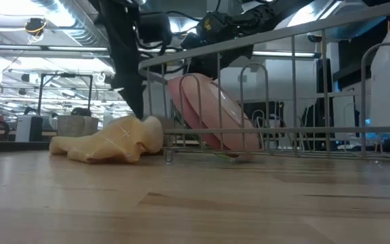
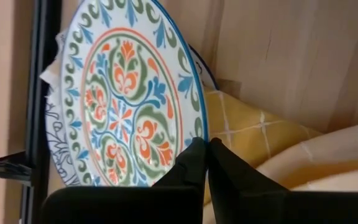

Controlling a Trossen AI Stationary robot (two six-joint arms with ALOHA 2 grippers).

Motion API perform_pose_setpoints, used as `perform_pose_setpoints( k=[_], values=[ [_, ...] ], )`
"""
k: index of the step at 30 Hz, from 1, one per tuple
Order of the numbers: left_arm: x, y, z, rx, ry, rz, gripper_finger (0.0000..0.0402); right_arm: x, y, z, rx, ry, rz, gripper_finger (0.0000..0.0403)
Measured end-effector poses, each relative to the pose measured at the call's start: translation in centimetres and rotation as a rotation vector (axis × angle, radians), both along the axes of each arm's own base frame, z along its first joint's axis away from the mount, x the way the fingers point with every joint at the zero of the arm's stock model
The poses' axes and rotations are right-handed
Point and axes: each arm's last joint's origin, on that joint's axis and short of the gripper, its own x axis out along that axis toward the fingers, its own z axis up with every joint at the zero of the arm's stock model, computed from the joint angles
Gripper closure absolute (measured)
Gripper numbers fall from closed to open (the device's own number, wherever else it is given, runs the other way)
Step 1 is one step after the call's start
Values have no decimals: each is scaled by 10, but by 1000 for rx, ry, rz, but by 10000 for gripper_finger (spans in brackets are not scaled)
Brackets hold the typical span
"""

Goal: Sort dishes
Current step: Put the orange patterned white plate into the dish rack

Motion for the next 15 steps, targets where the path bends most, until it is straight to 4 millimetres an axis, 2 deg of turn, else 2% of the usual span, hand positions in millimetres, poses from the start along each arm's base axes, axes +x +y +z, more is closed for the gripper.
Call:
perform_pose_setpoints(
  k=[7, 15],
  values=[
    [-2, 2, 5, 8, -23, 12, 401, 0, 0, 0, -1, 5, -5, 260],
    [-2, 3, 5, 12, -24, 13, 401, -4, -2, 5, -76, 24, -90, 260]
  ],
)
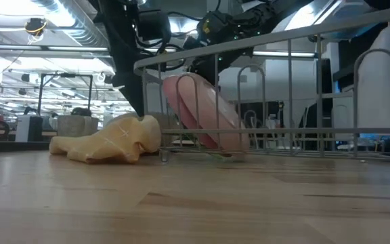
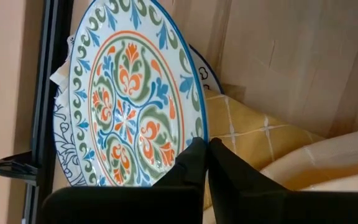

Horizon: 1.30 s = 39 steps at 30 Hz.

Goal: Sort dishes
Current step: Put the orange patterned white plate into the dish rack

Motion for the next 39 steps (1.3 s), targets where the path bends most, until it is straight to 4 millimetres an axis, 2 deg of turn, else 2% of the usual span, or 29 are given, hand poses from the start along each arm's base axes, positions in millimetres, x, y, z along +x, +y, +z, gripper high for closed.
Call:
perform_pose_setpoints(
  k=[6, 11, 13, 18, 22, 24, 28, 31, 39],
  values=[
    [0, 0, 0, 0, 0, 0, 401, -7, 2, 23, -30, -51, -14, 260],
    [0, 0, 0, 0, 1, 0, 401, -10, 2, 30, -58, -56, -23, 260],
    [0, 0, 0, 1, 2, -1, 401, -12, -2, 39, -79, -38, -30, 260],
    [0, 0, 0, 2, 3, -5, 401, -24, -25, 71, -61, -3, -65, 260],
    [0, 0, 0, 3, 2, -5, 401, -36, -50, 97, -27, -73, -62, 260],
    [0, 0, 0, 3, -1, -5, 401, -43, -61, 104, -10, -103, -58, 260],
    [2, 1, 2, 7, -14, -5, 401, -54, -76, 100, 58, -87, -75, 260],
    [4, 1, 8, 13, -33, -4, 401, -53, -78, 93, 98, -67, -67, 260],
    [11, 5, 24, 36, -83, -15, 401, -26, -65, 59, 140, 7, 0, 260]
  ],
)
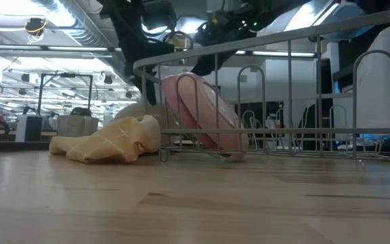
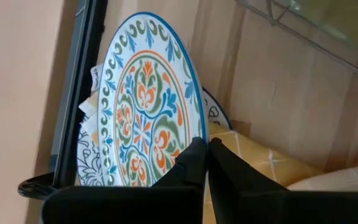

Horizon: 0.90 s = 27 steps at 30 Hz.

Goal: Sort dishes
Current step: Put the orange patterned white plate into the dish rack

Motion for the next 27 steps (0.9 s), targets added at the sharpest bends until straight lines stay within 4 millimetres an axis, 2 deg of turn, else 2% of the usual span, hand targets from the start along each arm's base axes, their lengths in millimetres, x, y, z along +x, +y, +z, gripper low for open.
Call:
perform_pose_setpoints(
  k=[5, 9, 27],
  values=[
    [-1, 2, 0, -2, -1, 7, 401, 17, 10, -26, 27, 61, 37, 260],
    [0, 2, 1, -1, -7, 10, 401, 25, 18, -34, 1, 85, 54, 260],
    [3, 3, 2, 10, -41, 11, 401, 32, 39, -37, 8, 120, 97, 260]
  ],
)
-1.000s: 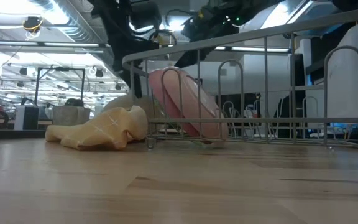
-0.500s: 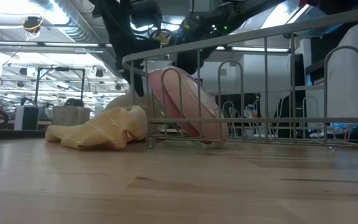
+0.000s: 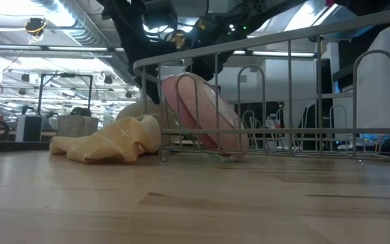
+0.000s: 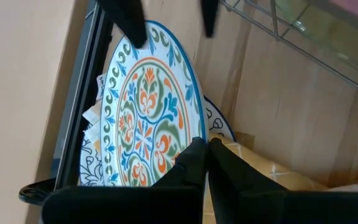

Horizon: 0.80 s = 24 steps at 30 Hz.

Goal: Sort dishes
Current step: Put the orange patterned white plate into the dish rack

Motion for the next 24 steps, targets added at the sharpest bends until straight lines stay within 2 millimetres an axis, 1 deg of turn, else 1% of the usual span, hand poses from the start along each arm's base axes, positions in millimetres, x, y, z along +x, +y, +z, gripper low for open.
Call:
perform_pose_setpoints(
  k=[8, 12, 24],
  values=[
    [3, 1, 2, 14, -34, -4, 401, 6, 16, -1, -26, 22, 13, 260],
    [3, 1, 2, 14, -37, -2, 401, 7, 17, -1, -45, 30, 0, 260],
    [3, 1, 2, 12, -38, 0, 401, 6, 16, -1, -28, 34, -20, 260]
  ],
)
